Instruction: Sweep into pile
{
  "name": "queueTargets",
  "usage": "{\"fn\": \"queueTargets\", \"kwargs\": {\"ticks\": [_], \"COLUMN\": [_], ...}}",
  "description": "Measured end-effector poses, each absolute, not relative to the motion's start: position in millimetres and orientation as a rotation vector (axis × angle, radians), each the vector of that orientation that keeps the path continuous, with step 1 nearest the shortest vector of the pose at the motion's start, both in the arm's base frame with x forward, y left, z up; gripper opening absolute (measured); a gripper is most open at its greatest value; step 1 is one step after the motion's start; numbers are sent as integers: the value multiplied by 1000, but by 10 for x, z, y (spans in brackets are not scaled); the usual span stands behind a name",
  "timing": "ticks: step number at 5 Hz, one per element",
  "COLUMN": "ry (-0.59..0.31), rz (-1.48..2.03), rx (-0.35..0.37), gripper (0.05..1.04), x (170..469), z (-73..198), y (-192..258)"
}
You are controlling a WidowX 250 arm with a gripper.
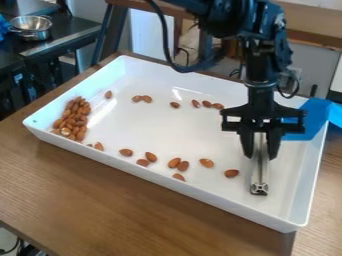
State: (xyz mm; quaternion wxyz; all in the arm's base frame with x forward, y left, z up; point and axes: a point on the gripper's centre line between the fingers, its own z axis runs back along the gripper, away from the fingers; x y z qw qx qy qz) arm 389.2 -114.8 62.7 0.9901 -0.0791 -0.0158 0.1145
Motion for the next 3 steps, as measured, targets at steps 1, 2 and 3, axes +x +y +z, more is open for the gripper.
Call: {"fn": "queueTargets", "kwargs": {"ticks": [1,2,3], "ry": [8,37,6], "rz": [204,207,187], "rx": [-164,-173,-165], "gripper": [370,370,370], "x": [3810,3708,3618], "z": [652,687,711], "y": [-912,-587,-343]}}
